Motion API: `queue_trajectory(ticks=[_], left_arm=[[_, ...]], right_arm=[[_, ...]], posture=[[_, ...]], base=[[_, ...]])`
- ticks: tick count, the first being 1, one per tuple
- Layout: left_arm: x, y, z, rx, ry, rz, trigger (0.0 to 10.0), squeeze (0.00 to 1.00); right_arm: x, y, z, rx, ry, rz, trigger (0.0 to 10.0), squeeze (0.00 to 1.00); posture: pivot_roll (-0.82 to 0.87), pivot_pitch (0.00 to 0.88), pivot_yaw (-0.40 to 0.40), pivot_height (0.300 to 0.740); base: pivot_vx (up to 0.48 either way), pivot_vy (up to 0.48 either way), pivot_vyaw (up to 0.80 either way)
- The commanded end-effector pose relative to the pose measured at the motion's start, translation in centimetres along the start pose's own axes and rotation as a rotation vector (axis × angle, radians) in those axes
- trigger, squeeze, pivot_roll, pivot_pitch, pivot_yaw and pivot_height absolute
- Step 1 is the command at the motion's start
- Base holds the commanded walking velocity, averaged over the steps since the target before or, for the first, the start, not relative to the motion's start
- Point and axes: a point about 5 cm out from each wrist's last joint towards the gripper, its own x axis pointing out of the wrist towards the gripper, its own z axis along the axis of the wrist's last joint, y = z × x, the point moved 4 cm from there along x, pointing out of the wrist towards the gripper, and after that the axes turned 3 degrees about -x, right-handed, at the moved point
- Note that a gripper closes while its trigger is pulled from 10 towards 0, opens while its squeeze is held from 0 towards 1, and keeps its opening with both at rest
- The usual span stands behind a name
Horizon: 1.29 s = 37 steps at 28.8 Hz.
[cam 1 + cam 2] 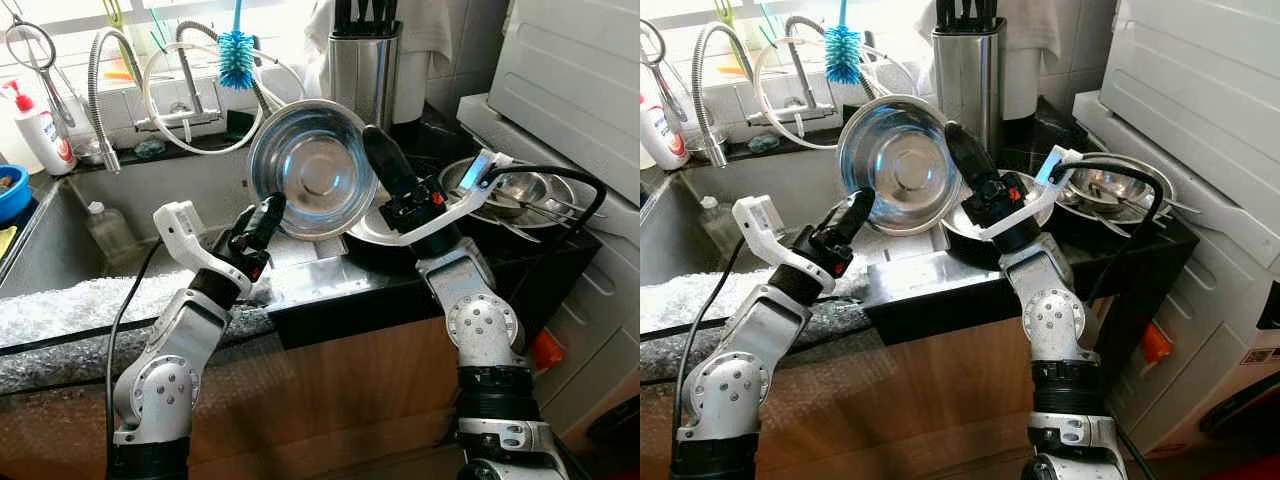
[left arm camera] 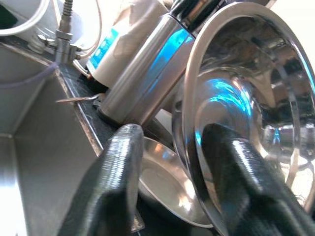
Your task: Kitchen organization
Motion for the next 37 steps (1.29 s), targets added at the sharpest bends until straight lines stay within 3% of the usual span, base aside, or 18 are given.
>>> queue_trajectory(ticks=[1,18,19,21,22,23,37], left_arm=[[0.3,0.7,0.5,0.010,-0.027,0.034,0.0,0.00],[0.2,1.1,0.8,0.005,-0.050,0.060,0.0,0.00],[0.2,1.1,0.8,0.003,-0.052,0.060,0.0,0.00],[0.2,1.1,0.8,0.003,-0.052,0.061,0.0,0.00],[0.3,1.1,0.8,0.002,-0.052,0.060,0.0,0.00],[0.2,1.1,0.8,0.001,-0.053,0.059,0.0,0.00],[0.2,1.1,0.9,-0.010,-0.062,0.057,0.0,0.00]], right_arm=[[0.4,1.0,-0.5,-0.011,0.024,0.043,10.0,0.00],[0.4,1.2,-1.6,-0.046,0.085,0.053,10.0,0.00],[0.4,1.0,-1.6,-0.048,0.089,0.046,10.0,0.13],[0.4,1.0,-1.7,-0.048,0.090,0.044,10.0,0.13],[0.4,0.8,-1.7,-0.054,0.095,0.033,10.0,0.41],[0.4,0.7,-1.8,-0.055,0.096,0.023,10.0,1.00],[0.4,0.2,-1.8,-0.076,0.106,0.000,10.0,1.00]], posture=[[0.04,0.000,0.095,0.740],[0.04,0.000,0.096,0.740],[0.04,0.000,0.095,0.740],[0.04,0.000,0.095,0.740],[0.04,0.000,0.096,0.740],[0.04,0.000,0.095,0.740],[0.03,0.000,0.098,0.740]], base=[[0.000,0.000,0.00],[0.000,0.000,0.00],[0.000,0.000,0.00],[0.000,0.000,0.00],[0.000,0.000,0.00],[0.000,0.000,0.00],[0.000,0.000,0.00]])
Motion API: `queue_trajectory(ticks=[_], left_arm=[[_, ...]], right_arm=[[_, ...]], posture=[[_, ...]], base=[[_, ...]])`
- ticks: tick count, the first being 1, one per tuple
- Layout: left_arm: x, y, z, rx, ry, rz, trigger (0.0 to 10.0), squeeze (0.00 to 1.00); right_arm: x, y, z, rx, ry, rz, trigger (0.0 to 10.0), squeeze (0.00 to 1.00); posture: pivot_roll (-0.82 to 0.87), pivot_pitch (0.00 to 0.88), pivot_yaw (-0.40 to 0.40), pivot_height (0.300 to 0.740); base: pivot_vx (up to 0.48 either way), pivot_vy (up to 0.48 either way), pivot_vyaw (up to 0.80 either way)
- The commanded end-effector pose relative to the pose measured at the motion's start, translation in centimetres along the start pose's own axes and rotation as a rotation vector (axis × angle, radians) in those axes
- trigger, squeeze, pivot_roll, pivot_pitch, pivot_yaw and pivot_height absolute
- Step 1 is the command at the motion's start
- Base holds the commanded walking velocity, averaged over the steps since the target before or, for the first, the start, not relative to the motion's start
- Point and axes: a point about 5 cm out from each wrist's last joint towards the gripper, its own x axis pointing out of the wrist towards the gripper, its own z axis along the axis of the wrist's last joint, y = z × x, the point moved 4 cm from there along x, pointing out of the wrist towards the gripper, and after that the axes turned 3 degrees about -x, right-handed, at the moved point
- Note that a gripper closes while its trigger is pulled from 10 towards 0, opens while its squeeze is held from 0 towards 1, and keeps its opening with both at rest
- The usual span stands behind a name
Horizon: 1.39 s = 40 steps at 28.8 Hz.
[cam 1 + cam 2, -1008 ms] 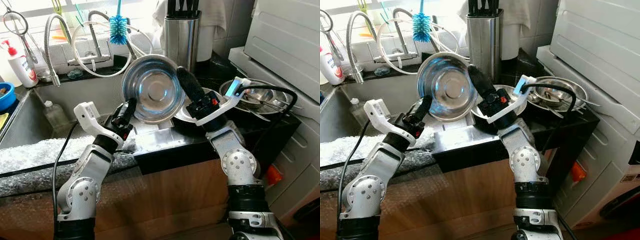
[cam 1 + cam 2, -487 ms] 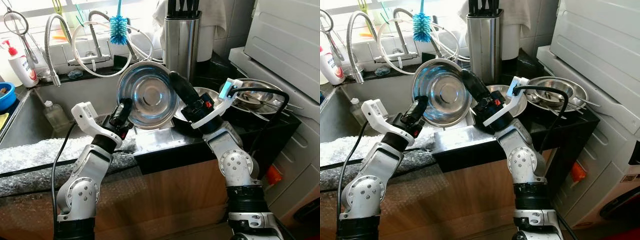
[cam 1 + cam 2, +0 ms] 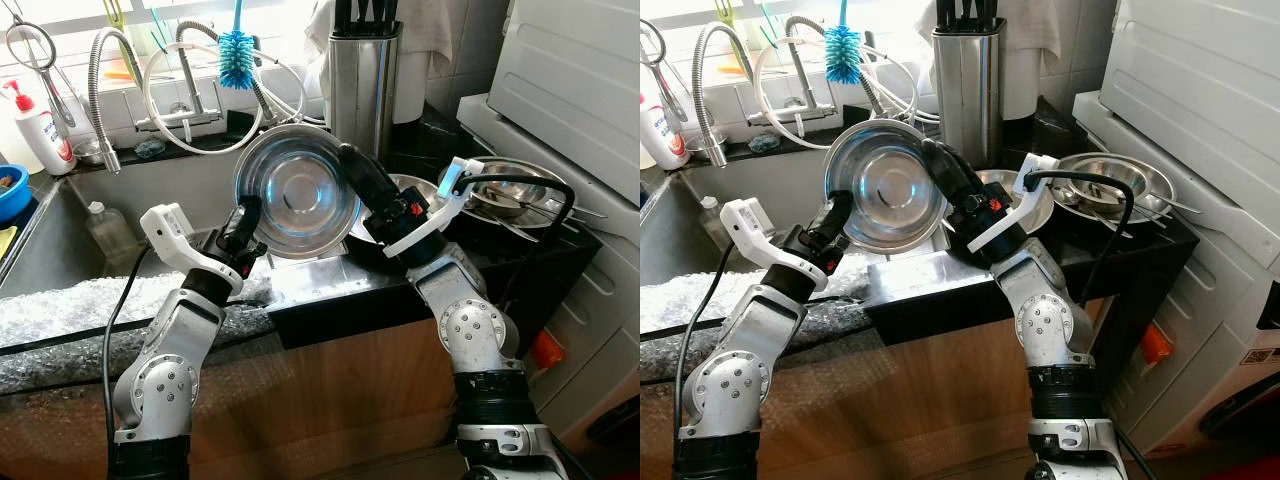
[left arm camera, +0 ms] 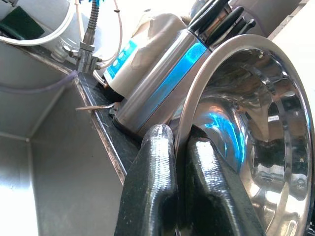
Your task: Kitchen organization
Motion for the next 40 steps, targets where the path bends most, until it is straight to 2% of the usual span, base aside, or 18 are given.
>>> queue_trajectory(ticks=[1,2,3,10,16,19,24,25,26,27,32,33,34,35,38,39,40], left_arm=[[0.2,0.0,0.3,0.003,-0.015,0.002,0.0,0.00],[0.2,0.0,0.3,0.002,-0.015,0.002,0.0,0.00],[0.3,0.0,0.4,-0.005,-0.020,0.003,0.0,0.00],[0.3,0.5,1.1,-0.059,-0.070,0.030,0.0,0.00],[0.3,1.2,1.7,-0.129,-0.126,0.061,0.0,0.00],[0.3,1.8,2.1,-0.118,-0.157,0.113,0.0,0.00],[0.4,2.5,2.4,-0.079,-0.179,0.168,0.0,0.00],[0.3,3.5,2.8,-0.018,-0.196,0.234,10.0,0.00],[0.2,4.4,3.1,0.034,-0.213,0.290,10.0,0.00],[-0.1,5.7,3.8,0.108,-0.245,0.373,10.0,0.00],[-0.5,6.8,4.3,0.179,-0.268,0.427,10.0,0.00],[-0.4,7.0,4.3,0.214,-0.265,0.436,10.0,0.00],[-0.4,7.0,4.3,0.214,-0.265,0.436,10.0,0.00],[-0.3,7.3,4.4,0.278,-0.257,0.446,10.0,0.00],[0.1,7.5,4.4,0.339,-0.254,0.453,10.0,0.00],[0.5,7.6,4.4,0.372,-0.257,0.459,10.0,0.00],[0.5,7.6,4.4,0.372,-0.257,0.459,10.0,0.00]], right_arm=[[0.5,0.3,0.0,-0.020,0.004,0.008,10.0,1.00],[0.5,0.3,0.0,-0.023,0.004,0.005,10.0,1.00],[0.5,0.2,0.1,-0.033,0.005,-0.002,10.0,0.00],[0.3,-0.3,0.7,-0.081,0.002,-0.047,10.0,0.00],[-1.4,-2.8,1.0,-0.134,-0.005,-0.236,10.0,0.00],[-2.2,-3.6,1.4,-0.137,-0.025,-0.305,10.0,0.00],[-2.4,-3.6,1.6,-0.141,-0.032,-0.316,10.0,0.00],[-2.9,-3.1,1.4,-0.174,-0.005,-0.304,10.0,0.00],[-3.6,-2.8,1.1,-0.214,0.028,-0.295,10.0,0.00],[-5.0,-2.5,0.6,-0.277,0.082,-0.305,10.0,0.00],[-7.0,-2.6,0.4,-0.309,0.102,-0.367,10.0,0.00],[-7.6,-2.3,0.3,-0.330,0.117,-0.375,10.0,0.00],[-7.6,-2.3,0.3,-0.330,0.117,-0.375,10.0,0.00],[-8.3,-2.1,0.1,-0.368,0.139,-0.388,10.0,0.00],[-9.2,-1.9,0.1,-0.429,0.162,-0.422,10.0,0.00],[-10.1,-2.2,0.0,-0.466,0.177,-0.475,10.0,0.00],[-10.1,-2.2,0.0,-0.466,0.177,-0.475,10.0,0.00]], posture=[[0.03,0.000,0.097,0.740],[0.03,0.000,0.097,0.740],[0.03,0.000,0.098,0.740],[0.03,0.000,0.095,0.740],[0.02,0.000,0.094,0.740],[0.02,0.000,0.094,0.740],[0.02,0.000,0.094,0.740],[0.02,0.000,0.094,0.740],[0.01,0.000,0.095,0.740],[0.01,0.000,0.096,0.740],[-0.01,0.000,0.097,0.740],[-0.01,0.000,0.097,0.740],[-0.01,0.000,0.097,0.740],[-0.02,0.000,0.098,0.740],[-0.02,0.000,0.097,0.740],[-0.03,0.000,0.099,0.740],[-0.03,0.000,0.099,0.740]], base=[[0.000,0.000,0.00],[0.000,0.000,0.00],[0.000,0.000,0.00],[0.000,0.000,0.00],[0.000,0.000,0.00],[0.000,0.000,0.00],[0.000,0.000,0.00],[0.000,0.000,0.00],[0.000,0.000,0.00],[0.000,0.000,0.00],[0.000,0.000,0.00],[0.000,0.000,0.00],[0.000,0.000,0.00],[0.000,0.000,0.00],[0.000,0.000,0.00],[0.000,0.000,0.00],[0.000,0.000,0.00]])
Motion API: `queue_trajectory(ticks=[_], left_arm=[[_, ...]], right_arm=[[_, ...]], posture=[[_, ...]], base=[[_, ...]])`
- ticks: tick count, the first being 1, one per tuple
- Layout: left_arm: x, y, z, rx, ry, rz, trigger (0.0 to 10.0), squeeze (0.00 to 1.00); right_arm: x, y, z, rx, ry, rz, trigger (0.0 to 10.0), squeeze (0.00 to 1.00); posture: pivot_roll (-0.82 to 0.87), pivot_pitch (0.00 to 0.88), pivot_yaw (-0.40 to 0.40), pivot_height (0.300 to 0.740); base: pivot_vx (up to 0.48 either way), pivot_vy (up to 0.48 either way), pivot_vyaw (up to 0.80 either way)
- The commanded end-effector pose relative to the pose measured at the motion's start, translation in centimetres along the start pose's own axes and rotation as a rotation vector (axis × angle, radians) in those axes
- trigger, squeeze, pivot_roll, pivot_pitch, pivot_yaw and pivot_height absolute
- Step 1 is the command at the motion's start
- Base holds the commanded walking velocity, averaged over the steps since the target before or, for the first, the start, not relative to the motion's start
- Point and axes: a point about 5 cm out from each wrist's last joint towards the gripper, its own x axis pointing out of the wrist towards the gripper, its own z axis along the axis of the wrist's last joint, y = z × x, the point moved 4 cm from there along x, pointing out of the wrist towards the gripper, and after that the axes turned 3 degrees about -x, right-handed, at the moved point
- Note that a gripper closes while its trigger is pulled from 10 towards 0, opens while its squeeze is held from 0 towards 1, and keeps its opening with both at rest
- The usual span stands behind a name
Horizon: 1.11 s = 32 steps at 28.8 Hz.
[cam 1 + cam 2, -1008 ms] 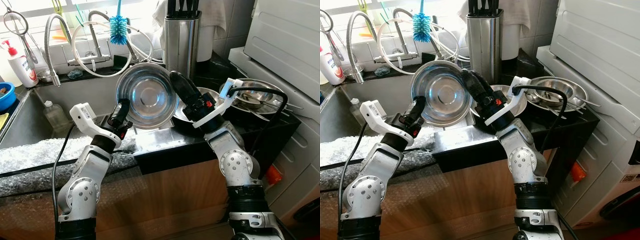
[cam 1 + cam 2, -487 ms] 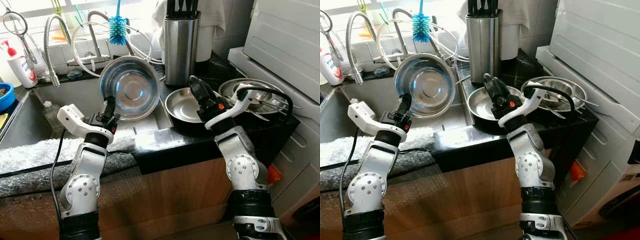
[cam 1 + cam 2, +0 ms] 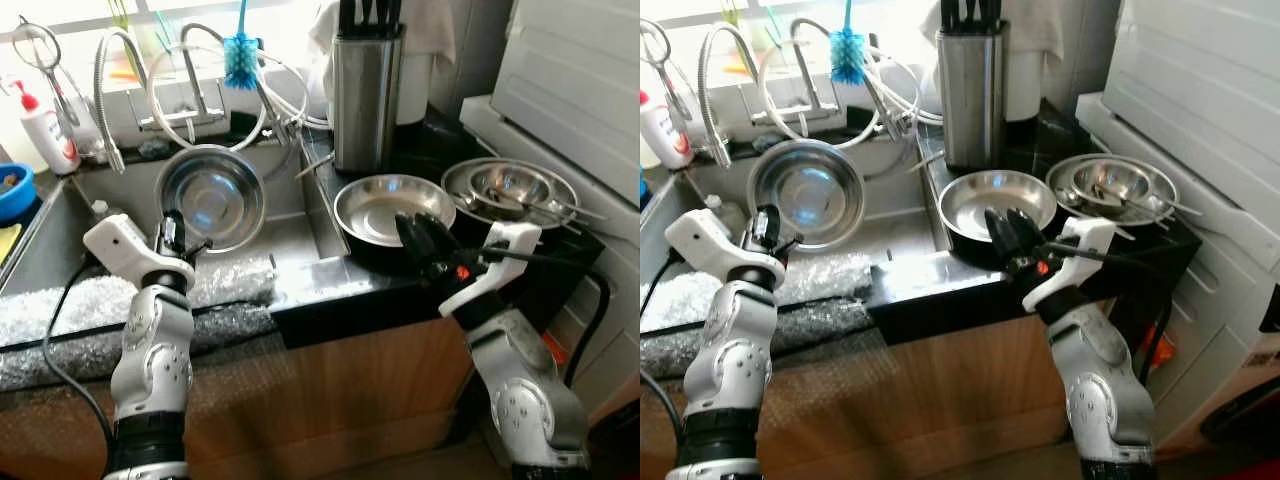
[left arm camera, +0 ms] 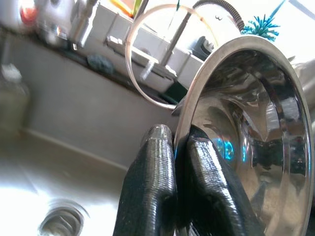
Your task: Kitchen organization
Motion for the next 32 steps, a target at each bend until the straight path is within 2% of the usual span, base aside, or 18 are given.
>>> queue_trajectory(ticks=[1,4,5,6,7,10,12,14,17,24,30,32], left_arm=[[0.8,-0.5,0.7,0.059,-0.047,-0.011,10.0,0.00],[1.5,-0.7,0.7,0.118,-0.059,-0.008,10.0,0.00],[1.8,-0.7,0.9,0.156,-0.075,-0.007,10.0,0.00],[1.9,-0.8,0.9,0.166,-0.081,-0.007,10.0,0.00],[2.1,-0.7,1.0,0.169,-0.087,0.002,10.0,0.00],[2.5,-0.9,1.1,0.194,-0.104,0.014,10.0,0.00],[2.9,-1.4,1.1,0.229,-0.114,0.003,10.0,0.00],[3.0,-1.5,1.0,0.244,-0.122,-0.004,10.0,0.00],[3.2,-1.7,0.7,0.313,-0.116,-0.013,10.0,0.00],[3.7,-0.8,-0.1,0.397,-0.067,0.038,10.0,0.00],[4.0,-0.1,-0.6,0.465,-0.043,0.055,10.0,0.00],[4.1,0.5,-1.0,0.533,-0.015,0.084,10.0,0.00]], right_arm=[[-0.7,-0.3,-0.3,-0.063,0.017,-0.050,10.0,0.00],[-1.9,-1.0,-2.6,-0.124,0.117,-0.103,10.0,0.00],[-2.6,-1.2,-4.1,-0.133,0.165,-0.124,10.0,0.00],[-2.9,-1.3,-4.6,-0.132,0.180,-0.132,10.0,0.00],[-3.4,-1.8,-6.0,-0.148,0.235,-0.155,10.0,0.00],[-5.3,-2.5,-10.2,-0.154,0.404,-0.183,10.0,0.00],[-7.4,-3.3,-13.8,-0.112,0.523,-0.244,10.0,0.00],[-8.1,-3.7,-15.1,-0.135,0.573,-0.279,10.0,0.00],[-9.6,-4.1,-18.1,-0.102,0.668,-0.337,10.0,0.00],[-11.9,-4.1,-22.2,-0.054,0.815,-0.379,10.0,0.00],[-13.3,-3.7,-24.3,-0.053,0.903,-0.383,10.0,0.00],[-14.0,-3.5,-24.8,-0.051,0.935,-0.388,10.0,0.00]], posture=[[-0.03,0.000,0.098,0.740],[-0.03,0.000,0.098,0.740],[-0.04,0.000,0.100,0.740],[-0.04,0.000,0.099,0.740],[-0.04,0.000,0.100,0.740],[-0.04,0.000,0.103,0.740],[-0.04,0.000,0.102,0.740],[-0.04,0.000,0.102,0.740],[-0.04,0.000,0.104,0.740],[-0.03,0.000,0.111,0.740],[-0.01,0.000,0.113,0.740],[-0.02,0.000,0.115,0.740]], base=[[0.000,0.000,0.00],[0.000,0.000,0.00],[0.000,0.000,0.00],[0.000,0.000,0.00],[0.000,0.000,0.00],[0.000,0.000,0.00],[0.000,0.000,0.00],[0.000,0.000,0.00],[0.000,0.000,0.00],[0.000,0.000,0.00],[0.000,0.000,0.00],[0.000,0.000,0.00]])
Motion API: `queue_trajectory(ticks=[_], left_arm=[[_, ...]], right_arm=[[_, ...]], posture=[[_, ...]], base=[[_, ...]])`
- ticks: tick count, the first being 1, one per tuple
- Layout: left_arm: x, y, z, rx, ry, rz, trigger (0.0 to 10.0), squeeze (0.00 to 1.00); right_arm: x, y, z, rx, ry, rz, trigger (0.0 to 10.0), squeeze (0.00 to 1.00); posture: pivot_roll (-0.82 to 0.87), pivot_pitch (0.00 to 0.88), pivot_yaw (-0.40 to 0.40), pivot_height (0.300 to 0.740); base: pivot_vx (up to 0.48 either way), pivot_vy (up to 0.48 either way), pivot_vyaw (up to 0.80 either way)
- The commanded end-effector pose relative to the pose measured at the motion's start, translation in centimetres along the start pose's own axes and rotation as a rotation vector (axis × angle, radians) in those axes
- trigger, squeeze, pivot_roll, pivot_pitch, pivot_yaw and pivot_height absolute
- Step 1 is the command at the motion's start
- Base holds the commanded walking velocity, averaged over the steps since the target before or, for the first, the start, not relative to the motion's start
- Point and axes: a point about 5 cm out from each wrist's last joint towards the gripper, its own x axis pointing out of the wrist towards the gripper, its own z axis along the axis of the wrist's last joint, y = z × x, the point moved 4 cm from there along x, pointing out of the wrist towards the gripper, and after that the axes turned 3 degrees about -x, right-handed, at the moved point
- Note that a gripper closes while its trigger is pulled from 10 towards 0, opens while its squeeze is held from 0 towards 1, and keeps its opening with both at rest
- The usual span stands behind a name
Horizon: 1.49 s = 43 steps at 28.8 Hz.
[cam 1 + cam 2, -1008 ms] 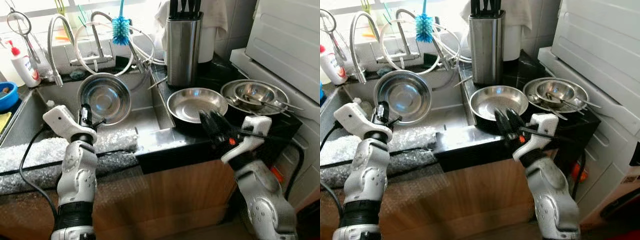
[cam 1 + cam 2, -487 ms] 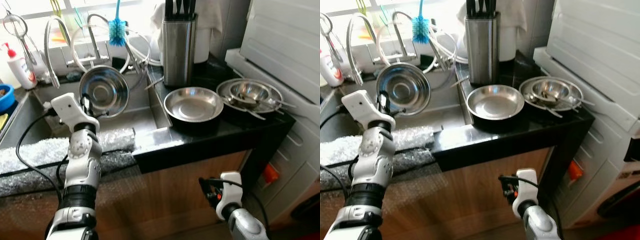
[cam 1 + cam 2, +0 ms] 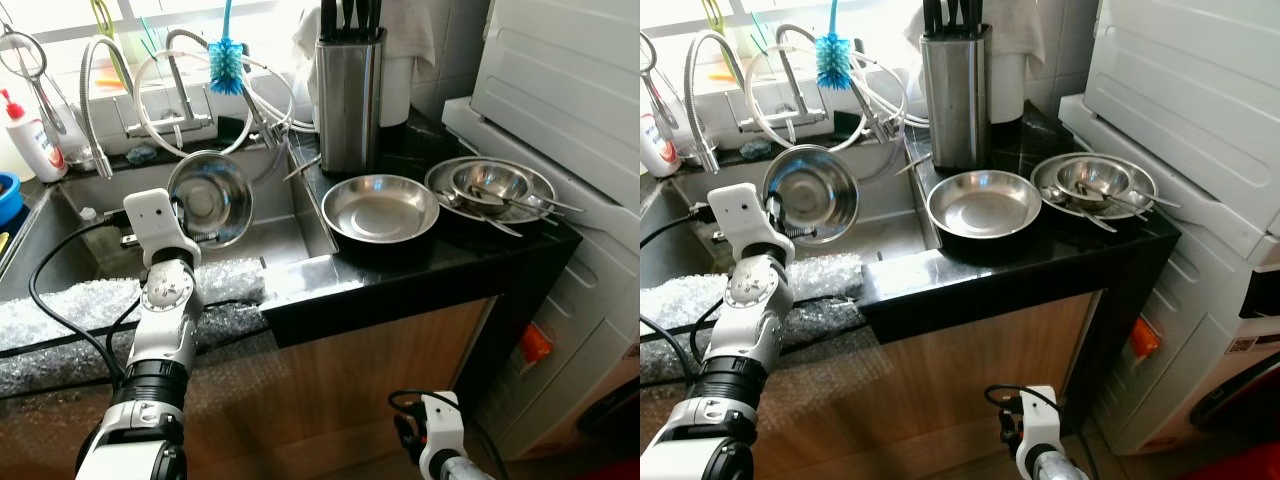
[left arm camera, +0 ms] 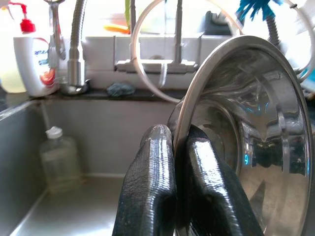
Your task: Kitchen organization
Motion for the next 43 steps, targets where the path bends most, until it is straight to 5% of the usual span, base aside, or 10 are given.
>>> queue_trajectory(ticks=[1,14,16,22,28,40,41,42,43], left_arm=[[0.7,0.7,0.1,0.128,0.014,0.036,10.0,0.00],[1.5,0.7,-1.6,0.216,0.105,0.082,10.0,0.00],[1.7,0.0,-2.9,0.093,0.213,0.075,10.0,0.00],[1.9,-0.4,-3.5,0.040,0.281,0.077,10.0,0.00],[3.0,-0.8,-2.4,0.123,0.281,0.020,10.0,0.00],[2.2,-0.9,-4.6,0.206,0.394,-0.018,10.0,0.00],[2.0,-1.0,-4.8,0.199,0.403,-0.018,10.0,0.24],[2.0,-1.0,-4.8,0.199,0.403,-0.018,10.0,0.24],[1.9,-1.1,-5.0,0.192,0.411,-0.018,10.0,1.00]], right_arm=[[0.1,0.2,-0.6,-0.006,0.019,-0.010,10.0,0.00],[0.1,0.0,-1.8,0.024,0.032,-0.029,10.0,0.00],[0.1,0.1,-1.8,0.023,0.031,-0.028,10.0,0.00],[0.1,0.2,-1.8,0.023,0.033,-0.024,10.0,0.00],[0.1,0.2,-2.0,0.033,0.039,-0.027,10.0,0.00],[-0.1,0.5,-2.9,0.035,0.066,-0.022,10.0,0.00],[-0.1,0.5,-3.0,0.035,0.069,-0.021,10.0,0.00],[-0.1,0.5,-3.0,0.035,0.069,-0.021,10.0,0.00],[-0.1,0.5,-3.1,0.034,0.071,-0.019,10.0,0.00]], posture=[[-0.02,0.000,0.118,0.740],[-0.03,0.000,0.129,0.740],[-0.02,0.000,0.128,0.740],[-0.02,0.000,0.129,0.740],[-0.02,0.000,0.128,0.740],[-0.02,0.000,0.130,0.740],[-0.02,0.000,0.129,0.740],[-0.02,0.000,0.129,0.740],[-0.02,0.000,0.129,0.740]], base=[[0.000,0.000,0.00],[0.000,0.000,0.00],[0.000,0.000,0.00],[0.000,0.000,0.00],[0.000,0.000,0.00],[0.000,0.000,0.00],[0.000,0.000,0.00],[0.000,0.000,0.00],[0.000,0.000,0.00]])
